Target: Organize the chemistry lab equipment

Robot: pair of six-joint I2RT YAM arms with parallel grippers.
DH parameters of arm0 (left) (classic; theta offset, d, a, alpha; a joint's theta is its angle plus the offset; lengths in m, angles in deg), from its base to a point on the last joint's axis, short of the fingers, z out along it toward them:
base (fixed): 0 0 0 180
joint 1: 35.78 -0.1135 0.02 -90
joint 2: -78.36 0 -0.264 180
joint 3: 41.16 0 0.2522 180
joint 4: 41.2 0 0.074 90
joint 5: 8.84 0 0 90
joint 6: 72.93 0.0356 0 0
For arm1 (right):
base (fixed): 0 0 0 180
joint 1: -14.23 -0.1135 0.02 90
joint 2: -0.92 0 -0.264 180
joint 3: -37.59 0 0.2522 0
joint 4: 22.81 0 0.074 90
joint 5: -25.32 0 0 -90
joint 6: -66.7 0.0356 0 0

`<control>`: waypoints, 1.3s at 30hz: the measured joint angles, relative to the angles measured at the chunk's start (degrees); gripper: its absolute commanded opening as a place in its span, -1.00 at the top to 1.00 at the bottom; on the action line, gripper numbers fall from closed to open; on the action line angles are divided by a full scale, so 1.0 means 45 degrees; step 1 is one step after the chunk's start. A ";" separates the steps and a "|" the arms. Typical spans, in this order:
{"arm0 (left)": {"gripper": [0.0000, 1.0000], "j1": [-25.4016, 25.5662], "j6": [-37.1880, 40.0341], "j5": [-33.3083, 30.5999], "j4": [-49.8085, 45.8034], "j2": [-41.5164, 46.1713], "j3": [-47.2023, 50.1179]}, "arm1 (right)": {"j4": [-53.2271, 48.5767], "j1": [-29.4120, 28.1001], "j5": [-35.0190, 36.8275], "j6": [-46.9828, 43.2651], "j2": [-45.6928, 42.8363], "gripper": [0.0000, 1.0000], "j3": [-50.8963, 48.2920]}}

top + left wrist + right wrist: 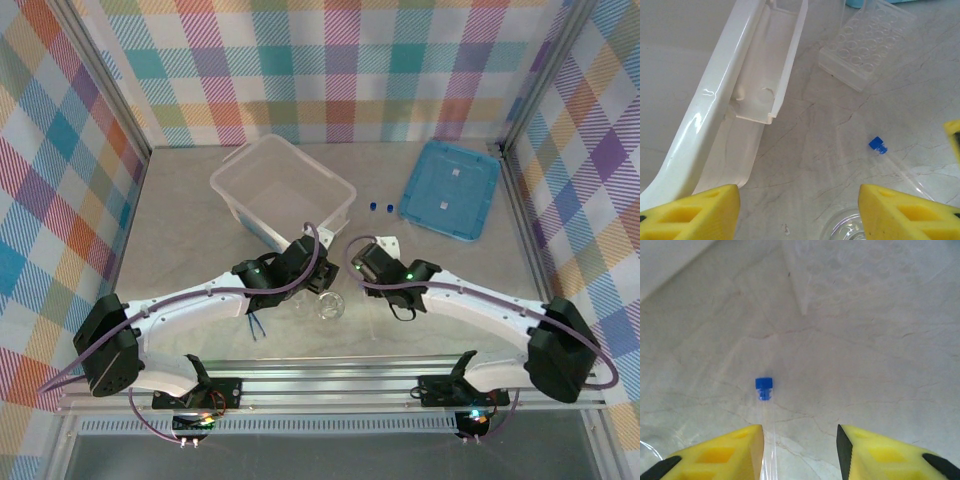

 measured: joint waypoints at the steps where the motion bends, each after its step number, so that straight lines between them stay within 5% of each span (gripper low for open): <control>1: -0.28 -0.0024 -0.0029 0.0000 0.0000 0.0049 0.0015 | 0.0039 -0.0010 -0.0194 -0.0005 0.0316 0.14 0.0005; 19: -0.28 -0.0228 -0.0257 0.0301 0.0010 0.0457 0.0481 | 0.1277 0.0510 -0.2123 -0.0204 0.3191 0.21 0.0121; 39: -0.27 -0.0476 -0.0461 0.0534 0.0063 0.0500 0.0816 | 0.1928 0.1093 -0.2511 -0.0821 0.4070 0.42 0.0248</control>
